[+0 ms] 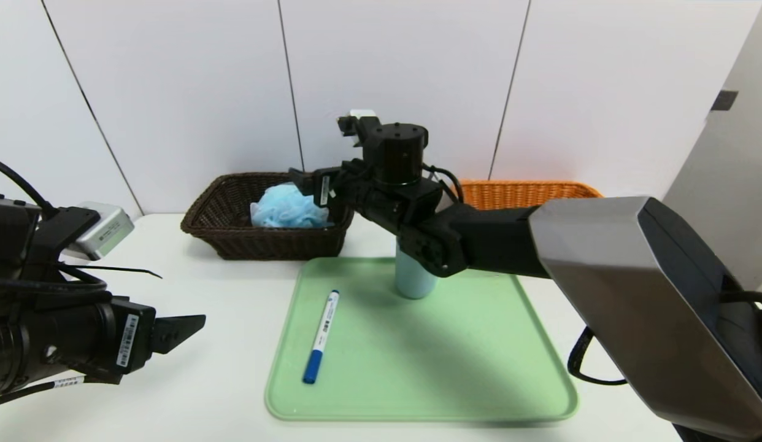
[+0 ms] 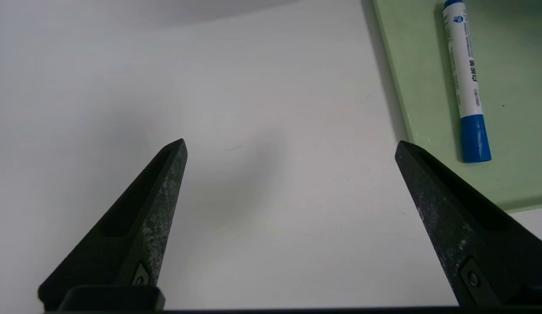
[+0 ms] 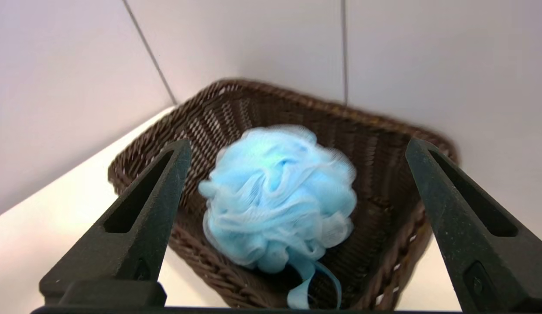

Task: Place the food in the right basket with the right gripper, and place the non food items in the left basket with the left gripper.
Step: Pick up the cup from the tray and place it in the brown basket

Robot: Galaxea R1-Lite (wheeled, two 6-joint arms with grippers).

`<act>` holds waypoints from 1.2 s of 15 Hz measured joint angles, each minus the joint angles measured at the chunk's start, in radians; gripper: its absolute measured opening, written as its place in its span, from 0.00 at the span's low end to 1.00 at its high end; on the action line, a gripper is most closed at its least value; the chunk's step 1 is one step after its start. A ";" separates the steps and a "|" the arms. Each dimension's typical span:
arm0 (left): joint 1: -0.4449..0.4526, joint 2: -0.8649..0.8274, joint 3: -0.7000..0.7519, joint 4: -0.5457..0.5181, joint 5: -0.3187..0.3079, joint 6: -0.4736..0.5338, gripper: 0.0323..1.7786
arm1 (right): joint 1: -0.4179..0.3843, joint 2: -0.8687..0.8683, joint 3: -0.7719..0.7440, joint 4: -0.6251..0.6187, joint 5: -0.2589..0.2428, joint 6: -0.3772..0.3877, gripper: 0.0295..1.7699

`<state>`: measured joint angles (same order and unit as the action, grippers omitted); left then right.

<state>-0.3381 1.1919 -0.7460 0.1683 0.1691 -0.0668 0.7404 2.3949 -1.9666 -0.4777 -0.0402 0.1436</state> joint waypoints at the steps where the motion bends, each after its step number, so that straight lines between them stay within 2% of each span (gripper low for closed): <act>1: 0.000 -0.007 -0.001 0.000 0.000 -0.001 0.95 | -0.002 -0.025 0.000 0.011 -0.019 -0.017 0.96; 4: 0.000 -0.028 -0.009 0.000 0.002 0.001 0.95 | -0.014 -0.130 0.003 0.133 -0.102 -0.068 0.96; 7: 0.000 -0.052 -0.025 0.001 0.003 0.000 0.95 | -0.033 -0.267 0.016 0.288 -0.136 -0.088 0.96; 11: -0.009 -0.098 -0.041 0.000 -0.002 -0.005 0.95 | -0.073 -0.478 0.036 0.647 -0.223 -0.085 0.96; 14: -0.035 -0.138 -0.048 0.007 -0.002 -0.010 0.95 | -0.127 -0.645 0.159 0.893 -0.274 -0.064 0.96; 18: -0.027 -0.206 -0.052 0.098 0.000 -0.022 0.95 | -0.194 -0.866 0.414 1.040 -0.296 -0.063 0.96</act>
<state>-0.3647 0.9857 -0.7981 0.2664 0.1691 -0.0885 0.5460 1.5287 -1.5523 0.5623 -0.3362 0.0809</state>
